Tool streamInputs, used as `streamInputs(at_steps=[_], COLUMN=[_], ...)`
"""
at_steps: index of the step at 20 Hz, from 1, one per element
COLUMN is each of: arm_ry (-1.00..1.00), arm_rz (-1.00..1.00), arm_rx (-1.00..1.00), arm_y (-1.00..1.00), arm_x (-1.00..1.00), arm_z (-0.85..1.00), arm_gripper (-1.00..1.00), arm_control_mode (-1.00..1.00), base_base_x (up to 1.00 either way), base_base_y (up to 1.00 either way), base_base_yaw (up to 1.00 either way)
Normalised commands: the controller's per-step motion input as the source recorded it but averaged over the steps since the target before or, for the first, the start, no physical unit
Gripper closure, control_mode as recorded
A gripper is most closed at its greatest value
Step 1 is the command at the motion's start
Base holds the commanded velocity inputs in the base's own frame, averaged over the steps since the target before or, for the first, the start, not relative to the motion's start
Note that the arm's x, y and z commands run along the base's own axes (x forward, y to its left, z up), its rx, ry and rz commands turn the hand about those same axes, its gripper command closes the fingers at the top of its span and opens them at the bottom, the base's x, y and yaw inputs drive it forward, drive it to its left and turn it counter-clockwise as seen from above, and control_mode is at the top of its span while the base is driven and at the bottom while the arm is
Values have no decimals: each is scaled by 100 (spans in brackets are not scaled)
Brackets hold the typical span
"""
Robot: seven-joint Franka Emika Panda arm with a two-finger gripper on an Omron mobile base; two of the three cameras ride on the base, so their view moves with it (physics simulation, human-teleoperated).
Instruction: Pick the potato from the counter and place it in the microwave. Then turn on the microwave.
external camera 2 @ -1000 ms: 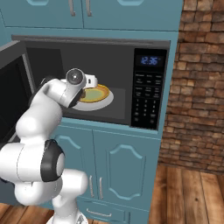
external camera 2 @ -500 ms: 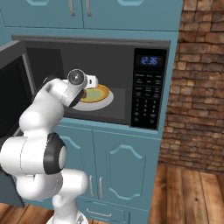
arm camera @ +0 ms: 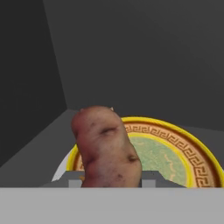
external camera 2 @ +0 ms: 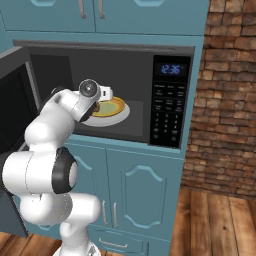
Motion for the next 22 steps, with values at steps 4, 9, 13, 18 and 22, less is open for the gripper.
streamInputs(at_steps=[4, 9, 13, 18, 22], arm_ry=[0, 0, 0, 0, 0], arm_rz=[0, 0, 0, 0, 0], arm_rx=[0, 0, 0, 0, 0], arm_y=[-3, -3, -1, 0, 0], arm_x=[1, 3, 7, 9, 7], arm_z=[-5, -2, 0, -2, -5], arm_gripper=[100, 100, 100, 100, -100], arm_control_mode=[-100, -100, -100, -100, -100], base_base_x=[0, 0, 0, 0, 0], base_base_y=[0, 0, 0, 0, 0], base_base_yaw=[0, 0, 0, 0, 0])
